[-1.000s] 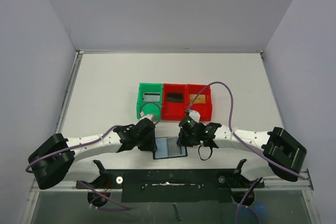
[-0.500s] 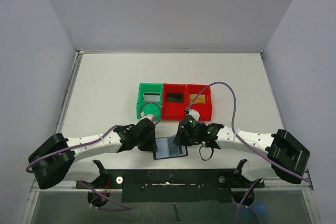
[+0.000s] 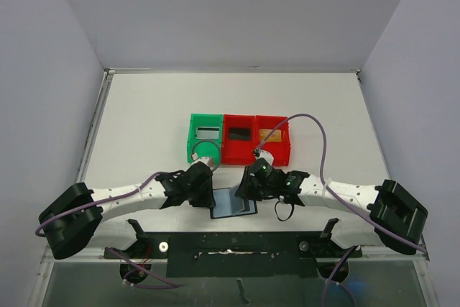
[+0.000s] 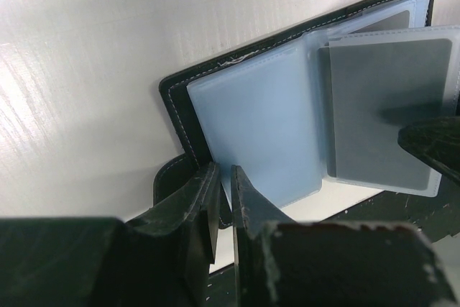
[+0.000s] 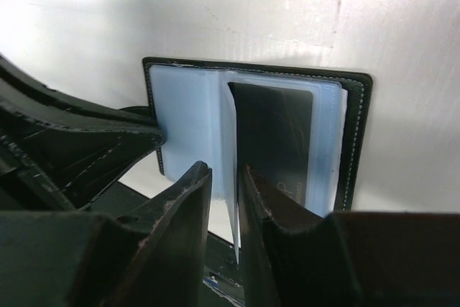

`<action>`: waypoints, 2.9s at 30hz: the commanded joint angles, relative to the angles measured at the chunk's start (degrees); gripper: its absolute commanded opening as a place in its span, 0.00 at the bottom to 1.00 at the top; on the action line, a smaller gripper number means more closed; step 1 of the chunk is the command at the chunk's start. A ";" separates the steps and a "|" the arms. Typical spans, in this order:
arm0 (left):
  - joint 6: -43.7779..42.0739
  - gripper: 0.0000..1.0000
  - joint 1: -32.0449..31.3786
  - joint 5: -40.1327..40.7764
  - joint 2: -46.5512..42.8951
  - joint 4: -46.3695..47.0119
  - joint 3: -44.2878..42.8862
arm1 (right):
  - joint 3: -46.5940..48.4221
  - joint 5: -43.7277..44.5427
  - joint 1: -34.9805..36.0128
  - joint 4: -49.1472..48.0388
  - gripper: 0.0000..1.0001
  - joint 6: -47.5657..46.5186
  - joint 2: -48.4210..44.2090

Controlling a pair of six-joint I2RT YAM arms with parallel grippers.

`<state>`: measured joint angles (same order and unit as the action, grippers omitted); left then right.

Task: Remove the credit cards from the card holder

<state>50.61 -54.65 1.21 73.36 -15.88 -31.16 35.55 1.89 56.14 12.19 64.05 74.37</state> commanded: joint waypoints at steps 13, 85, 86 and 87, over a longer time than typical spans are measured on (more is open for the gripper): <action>1.94 0.15 -0.02 3.12 -7.51 -1.30 -0.44 | 1.80 -11.02 -0.17 -13.51 0.37 -3.43 2.67; 5.22 0.19 0.87 4.06 -0.79 5.05 6.12 | -10.93 -11.13 -6.44 -25.64 0.15 5.95 3.37; 4.94 0.19 1.09 3.01 -1.23 6.65 6.64 | -12.87 -13.12 -7.58 -29.58 0.14 6.33 2.90; 4.78 0.19 1.20 2.62 -1.66 7.11 6.61 | -15.06 -15.10 -8.64 -34.26 0.13 7.37 2.63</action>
<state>55.44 -54.50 1.39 71.94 -8.67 -27.22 26.22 -9.17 50.87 -7.05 68.23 80.01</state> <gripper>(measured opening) 0.192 0.148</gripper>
